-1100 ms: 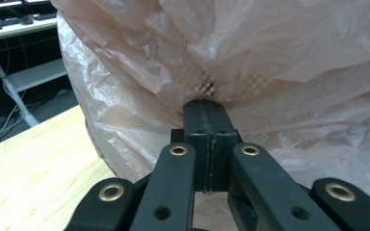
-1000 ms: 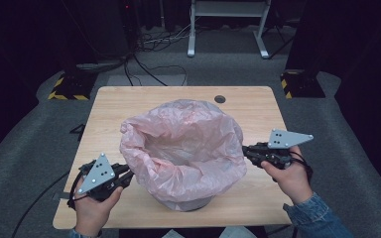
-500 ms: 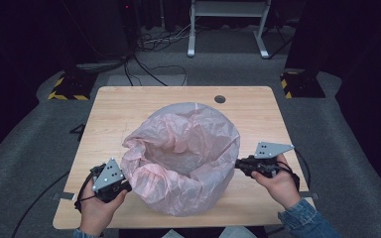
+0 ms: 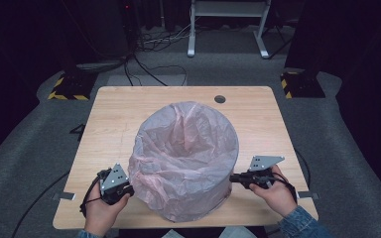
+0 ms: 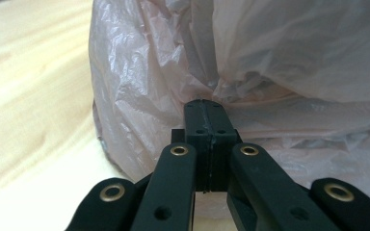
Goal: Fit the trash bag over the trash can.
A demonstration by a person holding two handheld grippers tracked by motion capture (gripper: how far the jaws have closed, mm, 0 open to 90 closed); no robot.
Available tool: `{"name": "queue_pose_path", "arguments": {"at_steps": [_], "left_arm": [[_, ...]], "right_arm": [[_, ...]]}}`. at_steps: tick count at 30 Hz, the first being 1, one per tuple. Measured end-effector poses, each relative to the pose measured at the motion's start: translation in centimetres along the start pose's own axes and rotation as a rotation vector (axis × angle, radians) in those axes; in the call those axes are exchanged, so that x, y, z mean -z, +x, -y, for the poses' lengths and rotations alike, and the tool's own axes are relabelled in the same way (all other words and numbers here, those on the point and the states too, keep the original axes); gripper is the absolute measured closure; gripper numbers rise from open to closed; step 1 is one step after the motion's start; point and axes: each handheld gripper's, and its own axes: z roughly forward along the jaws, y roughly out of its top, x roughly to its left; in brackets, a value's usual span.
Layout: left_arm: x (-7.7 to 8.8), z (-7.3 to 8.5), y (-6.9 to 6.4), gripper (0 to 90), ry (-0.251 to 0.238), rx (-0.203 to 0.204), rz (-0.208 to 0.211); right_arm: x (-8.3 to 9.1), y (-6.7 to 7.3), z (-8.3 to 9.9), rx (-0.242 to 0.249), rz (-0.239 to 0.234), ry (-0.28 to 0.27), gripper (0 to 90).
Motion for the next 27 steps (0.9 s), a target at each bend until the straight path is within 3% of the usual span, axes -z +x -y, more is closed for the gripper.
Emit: {"name": "queue_pose_path", "arguments": {"at_steps": [6, 9, 10, 12, 15, 19, 22, 27], "left_arm": [[-0.1, 1.7, 0.2, 90.0, 0.038, 0.038, 0.022], [0.6, 2.0, 0.2, 89.6, 0.014, 0.047, 0.04], [0.9, 1.9, 0.2, 83.6, -0.009, 0.043, 0.044], [1.6, 1.8, 0.2, 63.7, -0.073, 0.054, 0.057], [2.8, 1.3, -0.1, 44.0, -0.168, 0.059, 0.082], [4.0, 0.0, -0.8, 31.1, -0.251, 0.019, 0.121], [4.0, -1.1, -1.5, 27.3, -0.258, -0.025, 0.13], [4.6, -1.8, -2.2, 27.2, -0.265, -0.048, 0.119]], "right_arm": [[-0.2, 0.3, 2.3, -0.02, -0.01, 0.05, 90.0], [0.1, 0.3, 2.9, -0.035, -0.019, 0.04, 89.2], [0.3, 0.2, 2.9, -0.034, -0.024, 0.035, 80.2], [0.8, 0.1, 2.8, -0.032, -0.014, -0.009, 54.7], [2.0, 0.3, 2.1, -0.013, -0.004, -0.106, 32.9], [3.7, 1.1, 0.1, 0.024, -0.016, -0.203, 25.8], [4.5, 1.8, -1.8, 0.065, -0.047, -0.266, 24.2], [5.6, 2.7, -3.9, 0.089, -0.05, -0.296, 23.8]]}}
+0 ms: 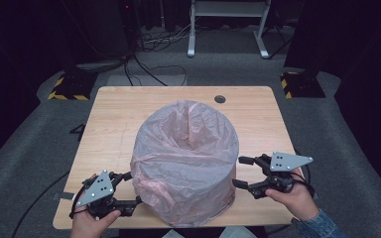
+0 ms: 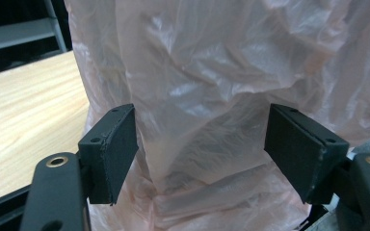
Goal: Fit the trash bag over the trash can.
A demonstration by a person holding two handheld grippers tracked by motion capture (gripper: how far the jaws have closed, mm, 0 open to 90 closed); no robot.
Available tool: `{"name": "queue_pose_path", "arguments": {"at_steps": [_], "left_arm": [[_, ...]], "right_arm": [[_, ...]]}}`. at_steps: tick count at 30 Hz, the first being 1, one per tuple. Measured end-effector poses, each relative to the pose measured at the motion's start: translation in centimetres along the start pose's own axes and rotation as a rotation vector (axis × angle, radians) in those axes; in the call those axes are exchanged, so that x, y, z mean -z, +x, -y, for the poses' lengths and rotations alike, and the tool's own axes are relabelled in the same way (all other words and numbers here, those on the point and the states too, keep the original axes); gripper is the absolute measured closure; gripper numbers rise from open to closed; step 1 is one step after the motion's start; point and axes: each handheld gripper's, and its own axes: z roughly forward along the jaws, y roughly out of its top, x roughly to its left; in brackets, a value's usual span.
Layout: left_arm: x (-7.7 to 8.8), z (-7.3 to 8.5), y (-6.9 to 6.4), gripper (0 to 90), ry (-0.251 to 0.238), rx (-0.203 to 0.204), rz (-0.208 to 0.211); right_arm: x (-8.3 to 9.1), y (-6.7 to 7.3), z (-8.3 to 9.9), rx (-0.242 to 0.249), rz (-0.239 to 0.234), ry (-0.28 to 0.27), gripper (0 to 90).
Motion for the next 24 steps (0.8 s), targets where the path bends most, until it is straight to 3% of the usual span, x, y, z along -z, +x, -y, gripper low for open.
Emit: {"name": "queue_pose_path", "arguments": {"at_steps": [6, 11, 17, 24], "left_arm": [[2.0, -0.2, 0.8, 25.8, 0.008, 0.019, -0.089], [3.6, -0.1, 2.4, 25.9, 0.003, 0.044, -0.152], [3.7, -0.2, 4.0, 26.1, -0.003, 0.06, -0.195], [3.0, -0.1, 5.1, 26.3, 0.015, 0.072, -0.211]], "right_arm": [[1.7, -0.3, -2.1, -0.002, 0.044, -0.022, 25.6], [2.8, -0.9, -3.3, -0.009, 0.089, -0.039, 25.6], [3.8, -0.9, -4.1, -0.017, 0.146, -0.029, 25.1], [4.6, -0.6, -4.9, -0.018, 0.17, -0.027, 25.5]]}}
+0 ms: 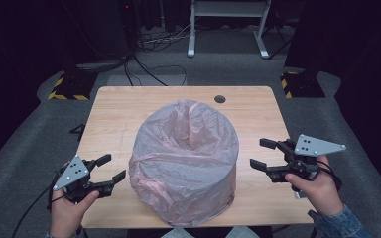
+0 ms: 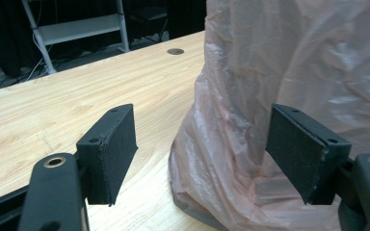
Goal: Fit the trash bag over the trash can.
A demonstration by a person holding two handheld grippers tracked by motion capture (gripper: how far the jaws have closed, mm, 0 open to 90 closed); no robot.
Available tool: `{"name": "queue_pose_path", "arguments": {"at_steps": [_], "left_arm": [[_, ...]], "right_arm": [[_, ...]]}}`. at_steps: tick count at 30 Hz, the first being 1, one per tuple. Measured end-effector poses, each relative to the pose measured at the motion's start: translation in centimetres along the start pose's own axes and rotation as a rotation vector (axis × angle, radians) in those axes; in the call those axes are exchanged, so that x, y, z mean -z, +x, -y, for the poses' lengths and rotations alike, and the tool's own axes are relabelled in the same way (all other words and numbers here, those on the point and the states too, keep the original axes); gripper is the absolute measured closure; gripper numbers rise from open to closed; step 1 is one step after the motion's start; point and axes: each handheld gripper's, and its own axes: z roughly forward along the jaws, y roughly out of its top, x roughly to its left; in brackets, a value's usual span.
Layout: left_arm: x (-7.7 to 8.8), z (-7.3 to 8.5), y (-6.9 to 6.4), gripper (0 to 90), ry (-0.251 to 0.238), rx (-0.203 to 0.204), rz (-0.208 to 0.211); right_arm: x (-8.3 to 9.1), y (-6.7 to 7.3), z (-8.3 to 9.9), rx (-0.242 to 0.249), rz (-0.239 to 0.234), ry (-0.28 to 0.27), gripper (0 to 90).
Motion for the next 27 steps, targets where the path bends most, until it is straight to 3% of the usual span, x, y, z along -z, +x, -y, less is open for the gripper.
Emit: {"name": "queue_pose_path", "arguments": {"at_steps": [6, 12, 27], "left_arm": [[-0.6, 0.0, 0.2, 26.4, 0.012, 0.001, -0.008], [-0.1, 0.1, 0.1, 26.5, 0.007, 0.005, -0.025], [0.6, 2.1, -0.4, 25.7, 0.048, 0.022, -0.089]], "right_arm": [[0.4, 0.1, -0.7, 0.002, 0.005, -0.004, 25.6], [0.7, -0.1, -1.4, 0.009, 0.005, -0.006, 25.8], [0.6, -0.1, -5.3, 0.053, -0.008, 0.0, 25.9]]}}
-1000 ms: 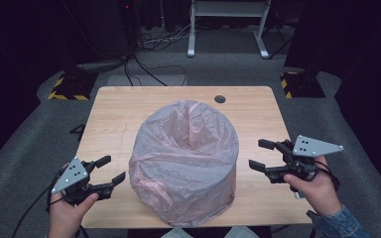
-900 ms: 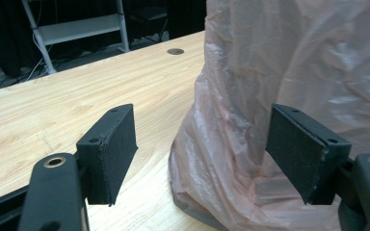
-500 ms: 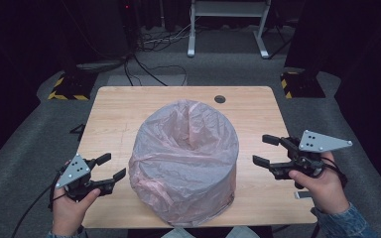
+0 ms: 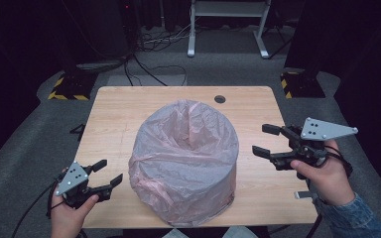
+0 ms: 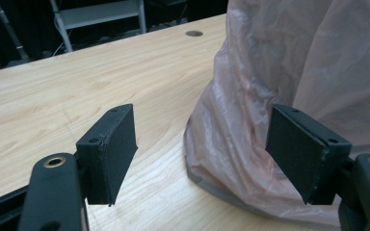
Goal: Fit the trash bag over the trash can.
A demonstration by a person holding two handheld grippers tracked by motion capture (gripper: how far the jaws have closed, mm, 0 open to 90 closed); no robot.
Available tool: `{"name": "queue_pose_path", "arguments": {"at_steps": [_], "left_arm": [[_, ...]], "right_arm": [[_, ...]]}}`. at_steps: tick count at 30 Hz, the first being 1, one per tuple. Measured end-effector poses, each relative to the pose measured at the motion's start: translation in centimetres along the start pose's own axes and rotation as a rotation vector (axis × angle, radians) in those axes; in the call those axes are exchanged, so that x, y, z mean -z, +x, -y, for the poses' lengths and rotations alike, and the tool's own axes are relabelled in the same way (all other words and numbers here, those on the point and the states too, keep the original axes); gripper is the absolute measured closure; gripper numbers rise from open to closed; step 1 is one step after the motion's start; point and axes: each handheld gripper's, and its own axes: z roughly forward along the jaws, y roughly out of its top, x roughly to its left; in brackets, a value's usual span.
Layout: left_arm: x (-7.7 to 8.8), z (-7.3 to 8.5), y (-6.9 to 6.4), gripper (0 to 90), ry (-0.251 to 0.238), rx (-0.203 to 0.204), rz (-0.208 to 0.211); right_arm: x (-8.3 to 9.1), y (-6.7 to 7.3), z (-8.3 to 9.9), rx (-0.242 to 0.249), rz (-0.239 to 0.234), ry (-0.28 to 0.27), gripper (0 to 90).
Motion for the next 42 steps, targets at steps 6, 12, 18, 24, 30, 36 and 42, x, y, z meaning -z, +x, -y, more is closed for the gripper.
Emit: {"name": "queue_pose_path", "arguments": {"at_steps": [6, 12, 18, 24, 30, 36, 42], "left_arm": [[0.2, 1.0, -0.3, 24.8, 0.021, 0.002, -0.017], [0.6, 2.0, -0.4, 24.1, 0.036, 0.012, -0.042], [0.7, 2.9, -0.5, 23.9, 0.053, 0.023, -0.051], [0.9, 3.1, -0.3, 23.9, 0.051, 0.025, -0.053], [0.7, 3.1, -0.3, 23.9, 0.052, 0.021, -0.046], [0.5, 3.1, -0.2, 23.9, 0.053, 0.022, -0.038], [0.2, 3.1, -0.2, 23.8, 0.054, 0.018, -0.028]], "right_arm": [[-1.0, 0.2, -1.9, 0.02, -0.026, 0.025, 24.4], [-2.2, -0.1, -3.6, 0.026, -0.047, 0.025, 24.3], [-3.3, -0.3, -5.4, 0.03, -0.069, 0.017, 24.2], [-4.5, 0.1, -7.3, 0.049, -0.086, 0.015, 24.2], [-5.7, 0.7, -8.9, 0.056, -0.098, 0.02, 24.1], [-7.4, 1.4, -10.2, 0.067, -0.114, 0.036, 24.0], [-9.4, 2.6, -11.1, 0.074, -0.136, 0.046, 23.5]]}}
